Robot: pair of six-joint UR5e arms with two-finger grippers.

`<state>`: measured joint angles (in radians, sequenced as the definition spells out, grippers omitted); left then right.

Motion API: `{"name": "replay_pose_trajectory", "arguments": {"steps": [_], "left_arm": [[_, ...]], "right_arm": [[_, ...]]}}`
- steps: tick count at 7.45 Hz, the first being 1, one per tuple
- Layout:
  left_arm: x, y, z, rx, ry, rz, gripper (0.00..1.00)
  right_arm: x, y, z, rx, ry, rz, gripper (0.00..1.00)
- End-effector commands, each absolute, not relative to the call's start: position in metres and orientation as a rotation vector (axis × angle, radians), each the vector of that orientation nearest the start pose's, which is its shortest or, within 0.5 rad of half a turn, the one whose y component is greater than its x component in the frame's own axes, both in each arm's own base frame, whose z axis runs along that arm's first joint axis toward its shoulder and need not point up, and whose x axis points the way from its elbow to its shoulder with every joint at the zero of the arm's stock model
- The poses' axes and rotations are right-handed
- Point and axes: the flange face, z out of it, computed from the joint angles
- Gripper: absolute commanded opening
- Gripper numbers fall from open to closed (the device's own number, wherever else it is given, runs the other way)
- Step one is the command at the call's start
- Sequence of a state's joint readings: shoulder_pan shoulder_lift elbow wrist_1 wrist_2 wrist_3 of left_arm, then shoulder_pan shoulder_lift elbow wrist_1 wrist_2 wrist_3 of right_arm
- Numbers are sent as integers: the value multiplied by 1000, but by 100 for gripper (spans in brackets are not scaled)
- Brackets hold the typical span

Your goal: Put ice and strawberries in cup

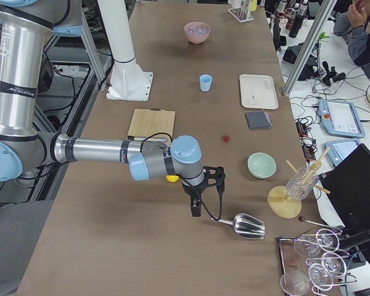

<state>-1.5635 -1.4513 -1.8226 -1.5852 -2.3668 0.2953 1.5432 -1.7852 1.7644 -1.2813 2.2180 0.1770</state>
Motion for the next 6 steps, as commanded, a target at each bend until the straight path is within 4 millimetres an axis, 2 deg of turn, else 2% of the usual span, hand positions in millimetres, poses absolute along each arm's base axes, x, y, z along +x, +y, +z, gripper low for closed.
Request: {"name": "replay_pose_trajectory", "arguments": {"steps": [1, 2, 3, 5, 6], "left_arm": [[-63, -465, 579, 351, 754, 373, 99], [-63, -462, 572, 378, 750, 393, 99], [-63, -467, 576, 396, 747, 397, 99], [-63, -469, 559, 491, 730, 430, 99], [-47, -477, 545, 538, 729, 480, 99]], "right_arm": [[61, -424, 634, 192, -680, 97, 100], [62, -424, 624, 189, -691, 168, 100], [62, -424, 625, 219, -696, 162, 100], [61, -423, 625, 280, -705, 132, 100], [61, -423, 623, 298, -712, 129, 100]]}}
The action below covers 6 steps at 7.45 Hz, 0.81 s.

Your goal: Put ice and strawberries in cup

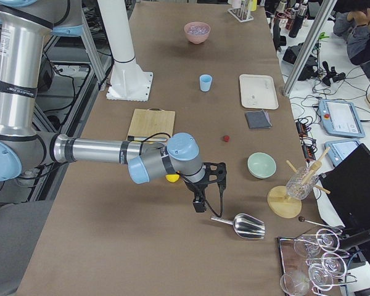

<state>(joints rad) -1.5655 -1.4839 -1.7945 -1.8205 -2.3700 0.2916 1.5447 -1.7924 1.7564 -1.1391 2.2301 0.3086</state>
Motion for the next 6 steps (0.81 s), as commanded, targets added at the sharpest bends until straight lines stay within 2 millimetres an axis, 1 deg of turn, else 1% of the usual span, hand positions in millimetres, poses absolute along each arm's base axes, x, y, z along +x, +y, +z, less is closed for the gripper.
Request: {"name": "replay_pose_trajectory", "arguments": {"steps": [1, 2, 3, 4, 5, 6], "left_arm": [[-31, -476, 542, 499, 760, 424, 99], [-13, -470, 542, 432, 807, 288, 99], [-3, -463, 548, 405, 823, 222, 99], [4, -463, 546, 392, 832, 212, 99], [21, -460, 545, 402, 844, 251, 99], [45, -441, 549, 469, 866, 344, 99]], "right_arm": [[60, -423, 623, 294, -715, 132, 100], [60, -423, 623, 296, -715, 131, 100], [60, -423, 623, 296, -715, 131, 100], [60, -423, 624, 294, -715, 132, 100], [60, -421, 624, 292, -716, 132, 100], [60, -420, 625, 291, -717, 132, 100]]}}
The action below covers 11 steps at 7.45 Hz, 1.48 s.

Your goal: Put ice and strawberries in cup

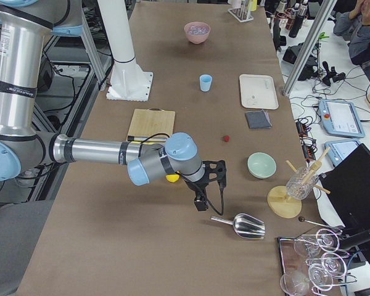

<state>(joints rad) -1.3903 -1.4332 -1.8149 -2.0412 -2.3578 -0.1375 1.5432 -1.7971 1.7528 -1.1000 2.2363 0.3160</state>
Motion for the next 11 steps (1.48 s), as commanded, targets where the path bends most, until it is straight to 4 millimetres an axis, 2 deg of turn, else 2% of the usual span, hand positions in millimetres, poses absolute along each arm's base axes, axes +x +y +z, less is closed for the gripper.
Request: {"name": "replay_pose_trajectory", "arguments": {"steps": [1, 3, 4, 7, 8, 10, 11], "left_arm": [[66, -424, 554, 488, 887, 415, 99], [108, -410, 547, 533, 930, 547, 99], [123, -404, 544, 555, 942, 610, 98], [171, -383, 561, 567, 842, 710, 97], [174, -379, 564, 572, 833, 746, 97], [165, -365, 581, 581, 797, 837, 95], [170, -361, 583, 569, 800, 851, 87]], "right_arm": [[60, -420, 625, 289, -717, 133, 100], [60, -420, 628, 285, -718, 132, 100], [60, -420, 629, 284, -716, 133, 100], [60, -420, 632, 278, -715, 134, 100], [60, -420, 633, 276, -715, 135, 100], [60, -419, 634, 276, -715, 135, 100], [60, -419, 635, 274, -715, 136, 100]]}}
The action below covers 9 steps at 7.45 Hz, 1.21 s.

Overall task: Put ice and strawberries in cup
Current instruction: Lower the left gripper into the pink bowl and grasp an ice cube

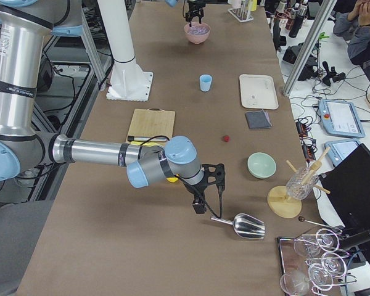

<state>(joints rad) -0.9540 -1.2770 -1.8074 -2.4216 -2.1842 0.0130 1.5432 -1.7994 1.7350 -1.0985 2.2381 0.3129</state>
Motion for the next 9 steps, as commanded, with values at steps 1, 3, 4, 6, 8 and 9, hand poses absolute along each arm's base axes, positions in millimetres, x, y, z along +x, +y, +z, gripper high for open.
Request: {"name": "replay_pose_trajectory", "arguments": {"steps": [1, 3, 4, 6, 8, 9], "left_arm": [[174, -358, 584, 565, 802, 863, 85], [176, -357, 584, 564, 804, 867, 84], [176, -357, 584, 562, 804, 868, 81], [179, -355, 586, 555, 804, 876, 74], [180, -354, 593, 556, 794, 910, 70], [180, -355, 593, 556, 794, 910, 68]], "right_arm": [[60, -419, 635, 274, -715, 136, 100], [60, -419, 635, 274, -715, 137, 100], [60, -419, 635, 274, -715, 137, 100], [60, -419, 636, 273, -713, 137, 100], [60, -419, 636, 272, -715, 138, 100], [60, -419, 636, 272, -715, 138, 100]]}}
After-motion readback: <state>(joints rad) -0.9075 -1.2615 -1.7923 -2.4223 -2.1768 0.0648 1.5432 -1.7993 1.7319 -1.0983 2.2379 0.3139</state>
